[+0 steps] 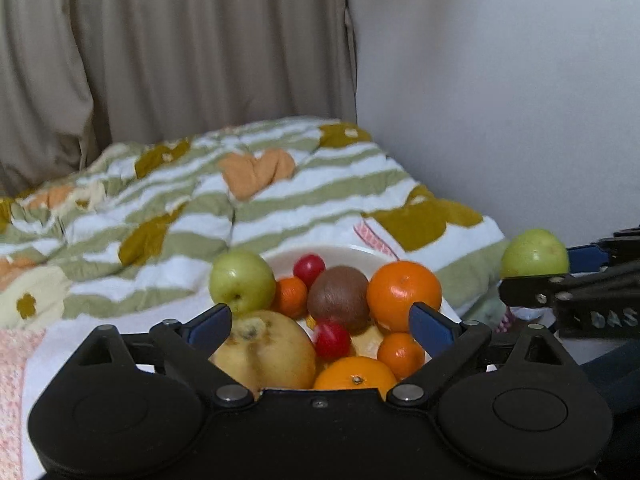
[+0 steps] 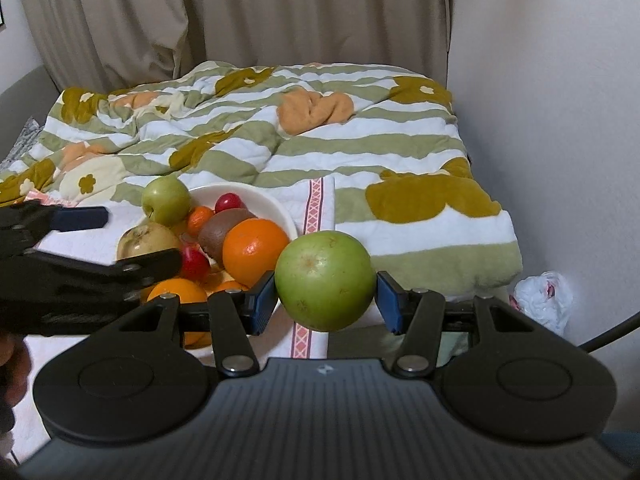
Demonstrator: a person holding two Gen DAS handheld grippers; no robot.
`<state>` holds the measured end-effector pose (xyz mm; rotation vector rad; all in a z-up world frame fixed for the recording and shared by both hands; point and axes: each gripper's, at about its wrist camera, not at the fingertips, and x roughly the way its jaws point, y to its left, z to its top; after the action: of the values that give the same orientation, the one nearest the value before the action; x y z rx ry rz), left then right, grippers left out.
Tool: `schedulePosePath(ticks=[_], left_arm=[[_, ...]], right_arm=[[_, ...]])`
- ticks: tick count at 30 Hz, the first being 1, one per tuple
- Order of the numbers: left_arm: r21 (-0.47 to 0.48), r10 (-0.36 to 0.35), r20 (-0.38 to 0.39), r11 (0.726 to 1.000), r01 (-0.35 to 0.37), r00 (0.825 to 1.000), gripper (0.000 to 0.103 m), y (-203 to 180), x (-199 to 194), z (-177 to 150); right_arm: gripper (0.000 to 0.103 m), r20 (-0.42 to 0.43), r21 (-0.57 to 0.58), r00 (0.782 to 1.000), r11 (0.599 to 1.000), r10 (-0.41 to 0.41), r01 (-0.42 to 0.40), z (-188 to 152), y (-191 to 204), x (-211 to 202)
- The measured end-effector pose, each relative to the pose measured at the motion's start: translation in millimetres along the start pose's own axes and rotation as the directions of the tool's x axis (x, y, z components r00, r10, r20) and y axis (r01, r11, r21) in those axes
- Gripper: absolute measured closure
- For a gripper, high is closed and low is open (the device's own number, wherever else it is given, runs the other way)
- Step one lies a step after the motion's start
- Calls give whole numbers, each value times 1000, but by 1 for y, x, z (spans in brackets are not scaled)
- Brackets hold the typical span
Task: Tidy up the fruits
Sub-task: 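Carry the tomato and green apple to the bowl and release the tomato from the left tool, then lower the green apple into the bowl and open the right tool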
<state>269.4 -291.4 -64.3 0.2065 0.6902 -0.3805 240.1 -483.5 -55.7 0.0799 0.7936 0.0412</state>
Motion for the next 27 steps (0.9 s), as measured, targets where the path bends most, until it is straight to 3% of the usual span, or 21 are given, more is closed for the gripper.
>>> schedulePosePath(ticks=[8,16,27], left_arm=[[-83,29,-7,996,-29,1000,5,34,-27,-7],[-165,87,-11,982,-87,996,5,69,-50,-21],[-239,154,-24,958,-155,988,5,96,-74,-43]], right_arm=[[35,15,-33,999,999,31,-31,16,21,6],[35,16,-114,993,987,117,-114,31,66,23],[35,-6,-243,985,955,172,-169,21,104,61]])
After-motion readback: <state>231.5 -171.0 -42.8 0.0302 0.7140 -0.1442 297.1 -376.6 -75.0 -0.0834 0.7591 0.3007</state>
